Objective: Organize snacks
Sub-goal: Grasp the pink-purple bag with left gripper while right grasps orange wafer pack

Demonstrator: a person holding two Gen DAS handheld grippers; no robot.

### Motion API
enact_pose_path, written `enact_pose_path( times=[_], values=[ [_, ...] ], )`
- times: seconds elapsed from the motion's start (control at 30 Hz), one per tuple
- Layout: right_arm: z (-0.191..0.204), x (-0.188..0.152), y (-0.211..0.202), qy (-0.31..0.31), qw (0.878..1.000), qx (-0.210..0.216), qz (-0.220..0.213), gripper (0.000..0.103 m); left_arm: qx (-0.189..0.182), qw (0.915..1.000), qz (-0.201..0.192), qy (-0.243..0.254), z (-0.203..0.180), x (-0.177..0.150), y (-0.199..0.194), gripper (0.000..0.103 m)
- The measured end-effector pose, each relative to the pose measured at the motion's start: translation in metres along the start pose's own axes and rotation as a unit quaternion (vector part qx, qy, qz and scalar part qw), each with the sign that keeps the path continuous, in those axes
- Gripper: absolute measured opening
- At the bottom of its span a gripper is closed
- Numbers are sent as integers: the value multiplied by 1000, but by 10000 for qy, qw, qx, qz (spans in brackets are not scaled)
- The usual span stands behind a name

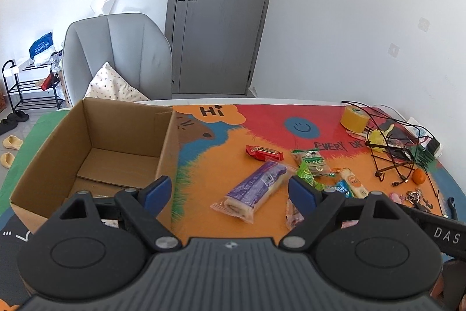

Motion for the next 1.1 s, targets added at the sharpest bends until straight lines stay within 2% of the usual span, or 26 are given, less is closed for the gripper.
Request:
enact_pose_path(
  times=[0.37,0.5,0.63,0.87,1.1],
  values=[
    [-47,-10,4,347,9991,-239,87,83,-113,9996,140,215,-35,-13,23,86],
    [-59,-13,11,460,9983,-316,160,74,-112,9994,143,288,-44,-16,32,86],
    [-71,-16,20,559,9974,-382,249,71,-133,9991,184,364,-52,-19,43,85],
    [-76,-25,42,538,9968,-333,492,64,-212,9983,354,410,-65,-30,67,77],
    [-83,-34,65,551,9950,-412,718,65,-295,9971,565,412,-76,-39,89,75]
  ],
)
Point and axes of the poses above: each gripper's, at about its wrist camera, not at the fingertips, and y roughly the way its jaws point, z to its left, x to its top, the point moved 6 cm from there along y, roughly the way its jaws point, and after that the axes turned 1 degree about x, right-handed, at the moved point
